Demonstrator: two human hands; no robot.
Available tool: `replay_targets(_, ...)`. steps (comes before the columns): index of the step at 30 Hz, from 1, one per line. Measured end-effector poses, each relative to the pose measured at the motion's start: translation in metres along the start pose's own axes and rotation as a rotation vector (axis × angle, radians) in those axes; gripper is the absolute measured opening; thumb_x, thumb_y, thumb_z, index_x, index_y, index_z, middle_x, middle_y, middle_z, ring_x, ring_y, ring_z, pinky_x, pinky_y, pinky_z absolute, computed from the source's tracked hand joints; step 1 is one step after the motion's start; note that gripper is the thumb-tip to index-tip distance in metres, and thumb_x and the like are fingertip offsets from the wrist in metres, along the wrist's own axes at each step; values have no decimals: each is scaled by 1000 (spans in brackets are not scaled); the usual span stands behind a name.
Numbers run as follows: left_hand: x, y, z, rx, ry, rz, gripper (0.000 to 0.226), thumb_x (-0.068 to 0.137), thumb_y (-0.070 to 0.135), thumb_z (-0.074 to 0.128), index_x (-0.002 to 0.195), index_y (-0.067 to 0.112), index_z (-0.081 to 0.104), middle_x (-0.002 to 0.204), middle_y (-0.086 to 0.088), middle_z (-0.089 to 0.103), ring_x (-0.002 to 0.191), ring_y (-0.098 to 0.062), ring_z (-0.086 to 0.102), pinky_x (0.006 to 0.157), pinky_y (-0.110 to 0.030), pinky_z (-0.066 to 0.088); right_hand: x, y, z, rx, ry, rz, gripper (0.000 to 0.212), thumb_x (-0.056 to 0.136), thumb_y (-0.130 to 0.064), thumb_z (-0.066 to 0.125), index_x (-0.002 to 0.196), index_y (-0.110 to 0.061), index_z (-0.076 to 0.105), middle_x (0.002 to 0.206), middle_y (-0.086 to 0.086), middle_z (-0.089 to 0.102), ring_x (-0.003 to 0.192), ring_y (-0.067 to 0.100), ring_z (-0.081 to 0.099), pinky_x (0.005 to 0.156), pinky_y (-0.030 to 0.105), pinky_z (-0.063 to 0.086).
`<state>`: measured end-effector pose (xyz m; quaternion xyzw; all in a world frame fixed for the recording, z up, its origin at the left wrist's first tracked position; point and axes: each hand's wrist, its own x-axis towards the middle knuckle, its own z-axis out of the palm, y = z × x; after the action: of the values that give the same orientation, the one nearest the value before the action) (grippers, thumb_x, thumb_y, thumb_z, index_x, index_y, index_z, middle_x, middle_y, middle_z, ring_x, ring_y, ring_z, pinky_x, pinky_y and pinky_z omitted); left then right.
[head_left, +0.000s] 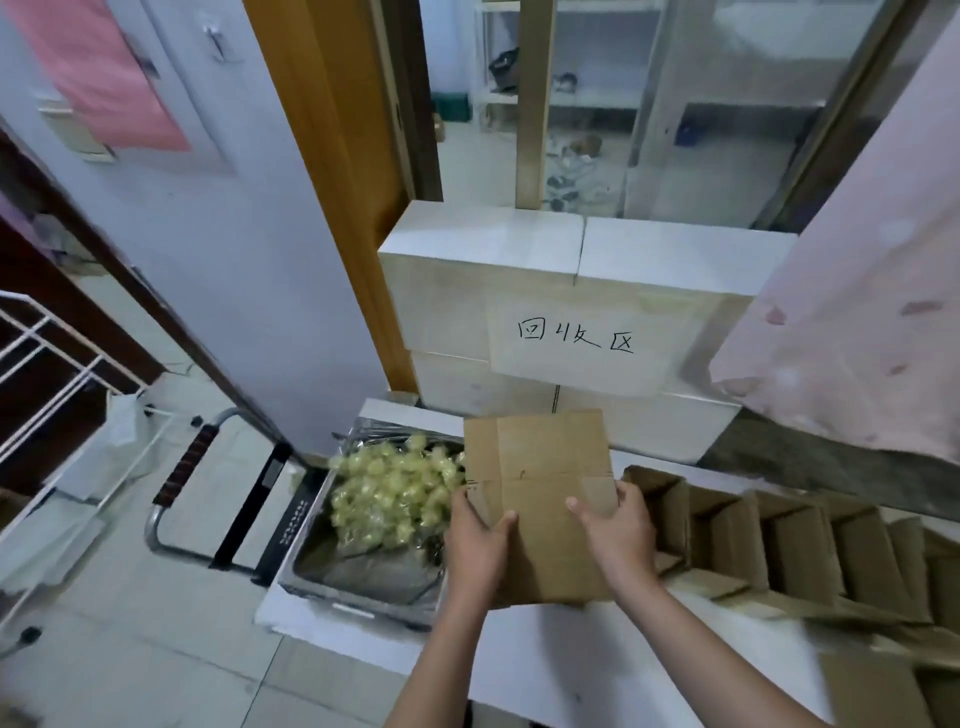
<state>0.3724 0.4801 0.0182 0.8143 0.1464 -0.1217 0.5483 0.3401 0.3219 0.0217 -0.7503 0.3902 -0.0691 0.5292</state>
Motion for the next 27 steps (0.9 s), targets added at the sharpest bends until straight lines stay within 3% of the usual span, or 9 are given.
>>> replay_targets(11, 49, -15, -4, 177, -278, 33, 55, 86, 21, 77, 131, 8, 48, 130, -13, 63, 120, -32, 59, 98, -34, 46, -13, -4, 24, -92, 206, 121, 49, 83, -26, 79, 124, -15, 53, 111, 3, 66, 99, 23, 61, 85, 36, 50)
replay_targets(15, 52, -15, 4, 200, -319, 1, 54, 86, 22, 77, 129, 6, 48, 128, -14, 64, 118, -31, 61, 98, -36, 48, -9, -2, 25, -105, 222, 160, 46, 84, -25, 78, 122, -14, 53, 111, 5, 68, 102, 27, 64, 89, 43, 54)
replay_targets(20, 72, -14, 16, 247, -327, -24, 57, 87, 21, 76, 133, 4, 46, 130, -15, 63, 119, -32, 59, 98, -34, 47, 13, -1, 35, -131, 222, 194, 44, 85, -20, 76, 122, -11, 53, 113, 9, 67, 106, 30, 62, 88, 39, 51)
replay_targets(23, 84, -15, 28, 316, -343, -18, 68, 90, 21, 73, 144, 1, 37, 137, -18, 56, 125, -32, 55, 103, -34, 42, 32, -1, 44, -160, 218, 214, 39, 88, -15, 72, 121, -11, 52, 116, 11, 66, 109, 33, 61, 91, 45, 52)
replay_targets(27, 96, -24, 50, 463, -397, -48, 83, 98, 26, 61, 159, 7, 8, 145, -25, 35, 129, -41, 46, 109, -37, 34, 60, 2, 61, -277, 191, 231, 40, 91, -15, 68, 126, -10, 50, 122, 12, 62, 111, 34, 61, 88, 46, 54)
